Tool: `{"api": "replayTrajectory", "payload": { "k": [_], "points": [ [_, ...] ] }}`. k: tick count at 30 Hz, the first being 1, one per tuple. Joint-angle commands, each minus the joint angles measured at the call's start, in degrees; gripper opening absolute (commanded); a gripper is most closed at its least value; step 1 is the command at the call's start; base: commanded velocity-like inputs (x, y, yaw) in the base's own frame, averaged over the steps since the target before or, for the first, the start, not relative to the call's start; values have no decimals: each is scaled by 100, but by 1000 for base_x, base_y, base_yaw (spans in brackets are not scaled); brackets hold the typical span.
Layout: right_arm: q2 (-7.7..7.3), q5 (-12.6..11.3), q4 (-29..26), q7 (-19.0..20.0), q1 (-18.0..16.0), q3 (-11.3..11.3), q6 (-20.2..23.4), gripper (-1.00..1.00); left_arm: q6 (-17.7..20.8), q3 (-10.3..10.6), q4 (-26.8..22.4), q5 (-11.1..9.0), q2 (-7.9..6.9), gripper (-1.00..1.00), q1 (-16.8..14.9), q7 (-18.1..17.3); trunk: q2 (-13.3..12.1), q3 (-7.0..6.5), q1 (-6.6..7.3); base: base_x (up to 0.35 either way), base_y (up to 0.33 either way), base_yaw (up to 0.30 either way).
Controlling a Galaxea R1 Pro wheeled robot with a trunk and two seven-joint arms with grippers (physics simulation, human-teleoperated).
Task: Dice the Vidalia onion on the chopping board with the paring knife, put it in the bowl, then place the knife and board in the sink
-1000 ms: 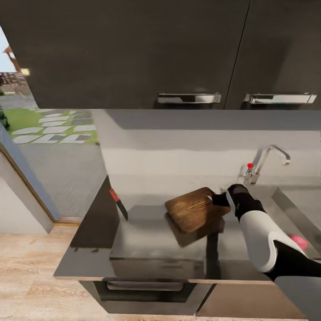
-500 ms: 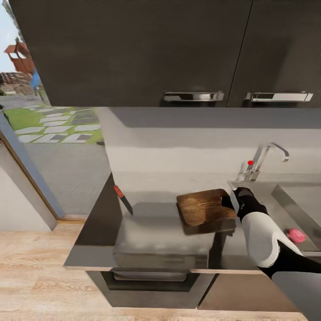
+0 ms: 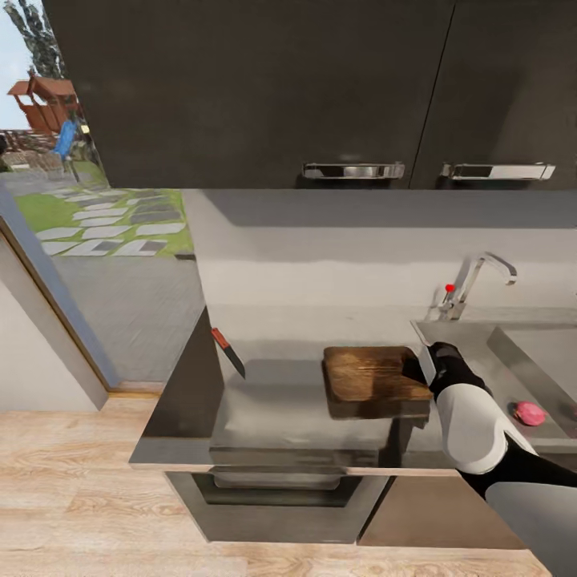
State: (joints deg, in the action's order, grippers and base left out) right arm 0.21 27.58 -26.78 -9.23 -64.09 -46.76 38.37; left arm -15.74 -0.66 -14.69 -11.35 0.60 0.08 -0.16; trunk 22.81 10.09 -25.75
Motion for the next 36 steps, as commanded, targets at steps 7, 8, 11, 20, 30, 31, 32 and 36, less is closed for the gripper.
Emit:
{"api": "replayTrajectory", "payload": {
  "k": [7, 8, 11, 20, 30, 31, 32, 36],
  "points": [
    [11, -24, 5, -265, -7, -395, -325, -100, -8, -5, -7, -26, 2, 100, 1, -2, 11, 10, -3, -1, 0, 0],
    [12, -24, 5, -293, -7, -406, -352, -100, -8, -5, -7, -26, 2, 100, 1, -2, 11, 10, -3, 0, 0, 0],
    [13, -24, 6, -327, -7, -423, -385, -100, -8, -5, -7, -26, 2, 100, 1, -2, 11, 10, -3, 0, 0, 0],
    [19, -27, 6, -345, -7, -415, -409, -100, -8, -5, -7, -26, 2, 100, 1, -2, 11, 10, -3, 0, 0, 0],
    [22, -33, 6, -343, -7, -406, -410, -100, -8, -5, -7, -26, 2, 100, 1, -2, 11, 10, -3, 0, 0, 0],
    [22, -31, 6, -343, -7, -405, -410, -100, -8, -5, -7, -26, 2, 100, 1, -2, 11, 10, -3, 0, 0, 0],
    [21, -30, 6, -343, -7, -405, -410, -100, -8, -5, -7, -26, 2, 100, 1, -2, 11, 10, -3, 0, 0, 0],
    [22, -33, 12, -343, -7, -401, -418, 100, -8, -5, -7, -26, 2, 100, 1, -2, 11, 10, -3, 0, 0, 0]
  ]
}}
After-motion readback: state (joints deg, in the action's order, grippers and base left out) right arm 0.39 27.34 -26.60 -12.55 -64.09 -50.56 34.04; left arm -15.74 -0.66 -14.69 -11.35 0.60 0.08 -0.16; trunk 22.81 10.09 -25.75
